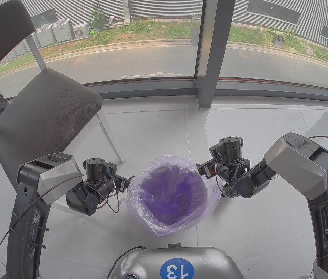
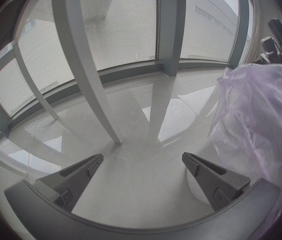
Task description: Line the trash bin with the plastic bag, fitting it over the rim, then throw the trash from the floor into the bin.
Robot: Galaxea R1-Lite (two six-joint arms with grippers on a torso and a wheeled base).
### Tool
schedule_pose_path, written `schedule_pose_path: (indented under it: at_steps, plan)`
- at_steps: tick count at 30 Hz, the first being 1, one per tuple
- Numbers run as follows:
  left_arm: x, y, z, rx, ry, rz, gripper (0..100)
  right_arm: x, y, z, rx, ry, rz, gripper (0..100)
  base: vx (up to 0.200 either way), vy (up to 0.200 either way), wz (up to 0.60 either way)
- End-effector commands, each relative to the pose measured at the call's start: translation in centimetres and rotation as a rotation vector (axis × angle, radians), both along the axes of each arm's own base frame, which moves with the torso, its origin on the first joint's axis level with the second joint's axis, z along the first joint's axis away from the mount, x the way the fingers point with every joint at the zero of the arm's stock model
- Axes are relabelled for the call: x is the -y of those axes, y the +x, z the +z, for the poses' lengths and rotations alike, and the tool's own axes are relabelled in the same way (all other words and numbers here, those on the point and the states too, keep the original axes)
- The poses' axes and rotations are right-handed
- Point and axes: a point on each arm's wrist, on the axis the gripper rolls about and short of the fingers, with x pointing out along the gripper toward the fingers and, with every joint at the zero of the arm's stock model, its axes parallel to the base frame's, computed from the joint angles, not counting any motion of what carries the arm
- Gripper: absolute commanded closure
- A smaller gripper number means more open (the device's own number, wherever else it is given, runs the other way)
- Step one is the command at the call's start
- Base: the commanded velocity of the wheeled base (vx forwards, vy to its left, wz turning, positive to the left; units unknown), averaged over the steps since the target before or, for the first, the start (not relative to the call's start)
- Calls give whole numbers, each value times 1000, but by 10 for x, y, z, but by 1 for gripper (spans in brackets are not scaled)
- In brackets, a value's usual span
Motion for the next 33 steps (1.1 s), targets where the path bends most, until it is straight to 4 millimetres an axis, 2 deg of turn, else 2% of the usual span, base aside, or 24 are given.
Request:
schedule_pose_path:
  at_steps: [1, 2, 8, 11, 14, 15, 18, 25, 29, 33]
  plan:
    - [-4, 4, 21, 57, -16, 12, 0, 2, -4, 20, 28, 13, 0, 0, 0, 0, 0]
    - [-5, 4, 36, 82, -25, 15, 0, 2, -6, 28, 37, 17, 2, 0, 0, 0, 0]
    - [-8, -12, 86, 165, -49, 14, 0, 8, -23, 52, 56, 16, 7, 0, 0, 0, 0]
    - [-6, -24, 101, 196, -68, 6, 0, 12, -34, 62, 57, 15, 11, 0, 0, 0, 0]
    - [-2, -39, 107, 198, -72, -12, 0, 14, -42, 68, 54, 13, 14, 0, 0, 0, 0]
    - [-1, -42, 107, 196, -71, -15, 0, 14, -43, 69, 54, 12, 14, 0, 0, 0, 0]
    - [9, -67, 106, 193, -82, -72, 0, 22, -62, 70, 15, -22, 25, 0, 0, 0, 0]
    - [21, -118, 81, 111, -85, -199, 0, 33, -84, 54, -68, -96, 43, 0, 0, 0, 0]
    - [19, -130, 62, 101, -84, -231, 0, 35, -87, 46, -95, -108, 42, 0, 0, 0, 0]
    - [14, -136, 51, 62, -74, -230, 0, 35, -90, 42, -109, -119, 47, 0, 0, 0, 0]
